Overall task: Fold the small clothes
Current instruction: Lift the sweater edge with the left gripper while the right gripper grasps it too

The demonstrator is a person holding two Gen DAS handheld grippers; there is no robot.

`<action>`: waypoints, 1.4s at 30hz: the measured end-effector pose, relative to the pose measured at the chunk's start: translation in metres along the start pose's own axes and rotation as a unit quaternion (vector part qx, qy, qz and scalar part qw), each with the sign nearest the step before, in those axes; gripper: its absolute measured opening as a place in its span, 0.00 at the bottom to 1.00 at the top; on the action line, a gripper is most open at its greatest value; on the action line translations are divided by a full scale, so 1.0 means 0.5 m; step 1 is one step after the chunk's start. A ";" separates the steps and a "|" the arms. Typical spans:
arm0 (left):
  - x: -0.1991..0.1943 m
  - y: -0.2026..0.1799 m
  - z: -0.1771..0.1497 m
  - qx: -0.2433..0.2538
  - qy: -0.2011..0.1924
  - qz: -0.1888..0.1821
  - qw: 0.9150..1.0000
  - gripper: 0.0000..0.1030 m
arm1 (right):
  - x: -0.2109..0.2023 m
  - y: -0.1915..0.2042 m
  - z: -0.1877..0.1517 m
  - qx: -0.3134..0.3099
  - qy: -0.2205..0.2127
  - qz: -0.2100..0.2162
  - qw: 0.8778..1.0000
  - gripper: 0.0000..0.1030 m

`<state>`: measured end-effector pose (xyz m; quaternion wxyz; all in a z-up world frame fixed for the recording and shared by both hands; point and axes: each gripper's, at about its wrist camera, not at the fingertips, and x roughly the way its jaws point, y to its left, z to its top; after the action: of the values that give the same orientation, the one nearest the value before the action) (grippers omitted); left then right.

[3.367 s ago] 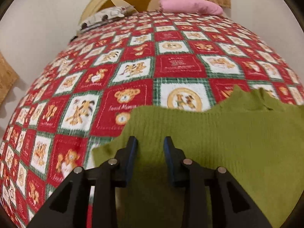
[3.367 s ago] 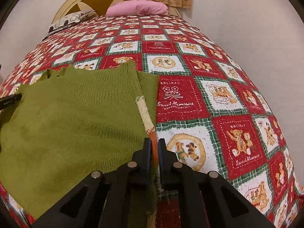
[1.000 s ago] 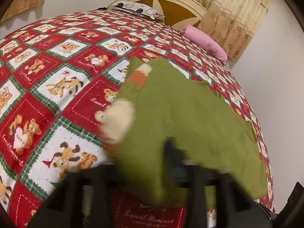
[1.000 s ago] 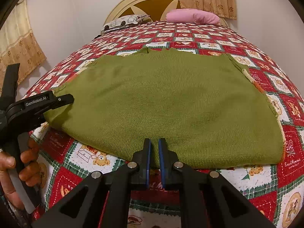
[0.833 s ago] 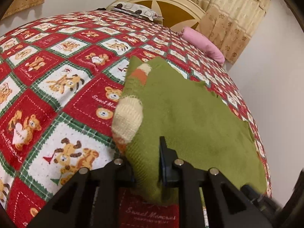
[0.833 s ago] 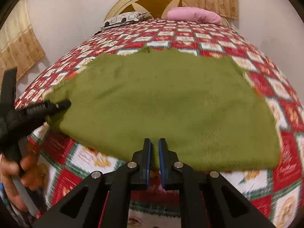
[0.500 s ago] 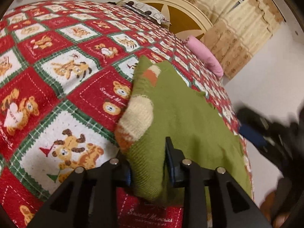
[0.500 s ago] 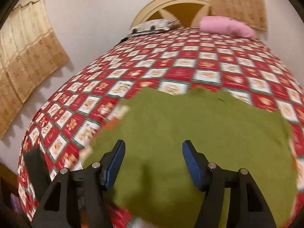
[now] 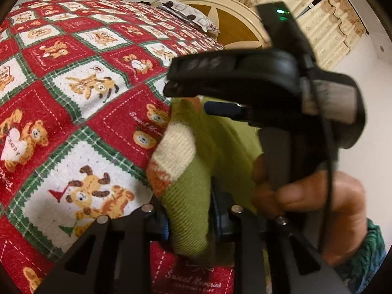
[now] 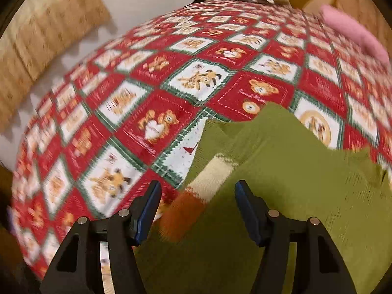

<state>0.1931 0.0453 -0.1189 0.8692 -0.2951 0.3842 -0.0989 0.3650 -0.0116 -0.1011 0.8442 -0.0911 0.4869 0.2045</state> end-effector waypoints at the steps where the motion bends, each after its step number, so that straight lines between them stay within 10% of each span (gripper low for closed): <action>1: 0.000 0.000 -0.001 0.001 0.000 0.001 1.000 0.27 | 0.002 0.004 0.000 -0.011 0.002 -0.007 1.000 0.62; 9: 0.003 -0.004 -0.001 0.006 -0.002 0.003 1.000 0.27 | -0.019 -0.020 -0.010 -0.018 -0.003 -0.037 0.999 0.16; 19: -0.026 -0.063 -0.004 0.079 -0.022 0.014 0.997 0.20 | -0.191 -0.166 -0.075 0.120 -0.085 0.059 0.987 0.13; 29: -0.065 -0.279 -0.059 0.301 -0.064 0.021 0.951 0.19 | -0.306 -0.333 -0.162 0.180 -0.113 0.062 0.975 0.13; 42: 0.029 -0.483 -0.221 0.414 0.010 -0.036 0.909 0.19 | -0.374 -0.561 -0.347 0.241 -0.104 0.011 0.965 0.12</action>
<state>0.1361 -0.2035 -0.0444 0.9053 0.0790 0.3068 -0.2830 0.2681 -0.3731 -0.0416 0.8849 0.1420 0.4323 0.0992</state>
